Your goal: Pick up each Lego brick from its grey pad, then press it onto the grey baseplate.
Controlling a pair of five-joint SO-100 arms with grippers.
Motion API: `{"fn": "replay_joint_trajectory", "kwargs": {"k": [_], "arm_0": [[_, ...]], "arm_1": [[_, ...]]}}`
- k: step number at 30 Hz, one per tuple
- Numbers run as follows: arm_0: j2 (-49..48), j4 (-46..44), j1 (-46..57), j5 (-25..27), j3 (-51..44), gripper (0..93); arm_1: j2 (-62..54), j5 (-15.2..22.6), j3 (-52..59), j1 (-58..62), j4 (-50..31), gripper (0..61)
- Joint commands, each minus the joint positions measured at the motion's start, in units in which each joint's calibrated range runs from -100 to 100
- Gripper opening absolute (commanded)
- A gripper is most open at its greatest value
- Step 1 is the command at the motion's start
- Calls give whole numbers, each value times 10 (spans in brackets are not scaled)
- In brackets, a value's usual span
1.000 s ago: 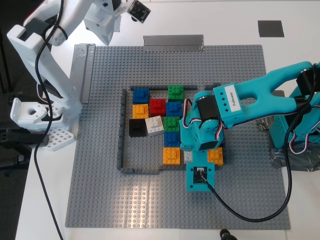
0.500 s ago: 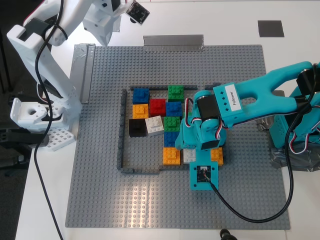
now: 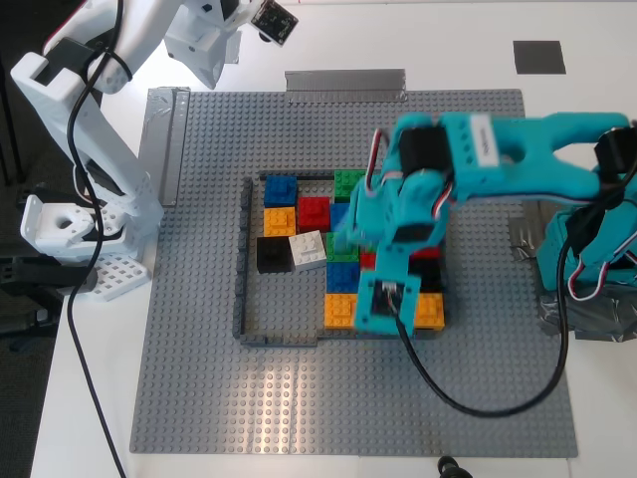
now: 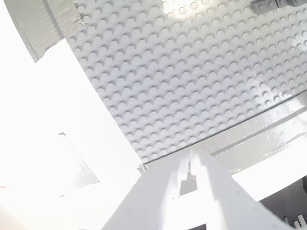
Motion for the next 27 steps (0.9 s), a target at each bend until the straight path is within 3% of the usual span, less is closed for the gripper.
{"fn": "replay_joint_trajectory", "kwargs": {"k": [1,7,14,27], "arm_0": [[-93,28,78,1,-64,196],[-173,24,245,4,-63,0],[-183,22,459,4,-57,0],[-180,26,757,23,-42,0]], "arm_1": [[-48,-5,-37,4,12,2],[-49,-6,-47,9,15,2],[-52,-6,-42,12,18,2],[-39,-1,-40,15,12,2]]}}
